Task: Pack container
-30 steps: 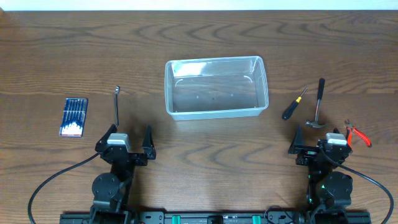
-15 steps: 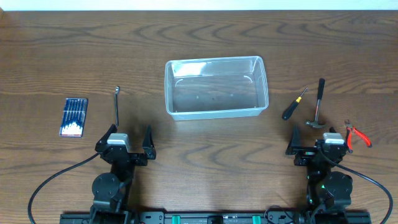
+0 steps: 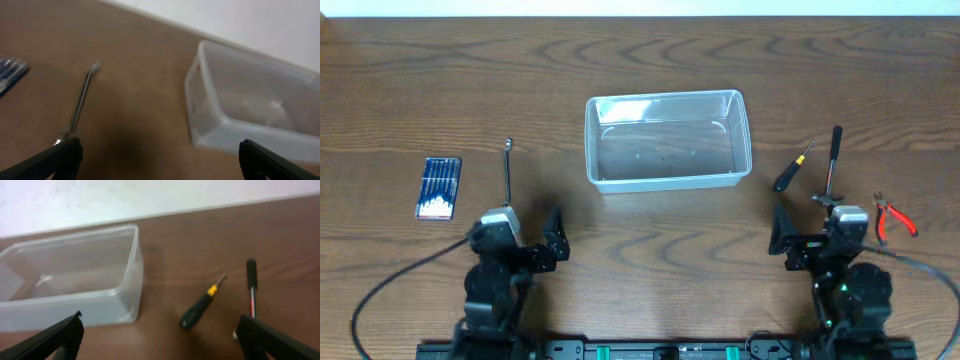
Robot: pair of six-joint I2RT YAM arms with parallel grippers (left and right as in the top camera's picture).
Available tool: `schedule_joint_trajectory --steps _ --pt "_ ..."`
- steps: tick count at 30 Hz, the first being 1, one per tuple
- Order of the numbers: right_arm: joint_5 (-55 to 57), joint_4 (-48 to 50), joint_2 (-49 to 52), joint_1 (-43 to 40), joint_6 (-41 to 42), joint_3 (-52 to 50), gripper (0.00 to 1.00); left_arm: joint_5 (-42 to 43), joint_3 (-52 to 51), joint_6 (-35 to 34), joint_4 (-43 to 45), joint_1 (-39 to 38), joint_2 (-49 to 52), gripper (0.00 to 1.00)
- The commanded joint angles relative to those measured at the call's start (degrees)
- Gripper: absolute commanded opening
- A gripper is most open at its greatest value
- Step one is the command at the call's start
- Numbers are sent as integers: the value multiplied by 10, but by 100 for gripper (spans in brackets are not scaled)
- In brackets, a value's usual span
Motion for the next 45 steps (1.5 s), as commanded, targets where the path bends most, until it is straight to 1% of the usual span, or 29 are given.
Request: schedule_joint_trajectory --steps 1,4,8,12,15,19,22,23,25,28,31,37,40,41,43,44,45 --pt "-21 -59 81 -8 17 109 99 -7 120 49 -49 -3 98 98" --pt "-21 -177 174 -8 17 224 99 -7 228 93 -123 -3 210 98" --pt "-21 -353 289 -8 18 388 99 -6 353 93 -228 -3 342 98" --pt "-18 -515 388 -17 28 526 99 2 433 89 -314 -3 430 98" --pt "-19 -584 436 -19 28 599 99 2 461 83 -351 -3 462 98" --pt "-33 -632 468 -20 2 674 99 2 464 83 -370 -3 467 98" --pt "-30 -656 496 -33 30 706 99 2 464 84 -386 -3 467 98" --pt "-13 -672 511 -41 44 715 99 2 464 84 -390 -3 467 98" --pt "52 -704 545 -64 98 726 99 2 464 84 -399 -3 467 98" --pt "115 -713 596 -100 130 727 99 2 464 84 -408 -3 467 98" --pt "118 -701 650 -131 141 727 99 2 464 84 -409 -3 467 98" --pt "113 -666 737 -141 102 725 99 2 464 84 -409 -3 467 98" --pt "115 -633 775 -141 91 725 99 1 464 84 -409 -3 467 98" --pt "115 -617 785 -141 81 725 99 1 464 84 -409 -3 467 98" --pt "115 -570 805 -141 22 725 99 1 464 84 -409 -3 467 98" --pt "115 -553 811 -141 -20 725 99 1 464 84 -409 -3 467 98" --pt "115 -534 821 -141 -89 725 99 1 464 84 -409 -3 467 98"
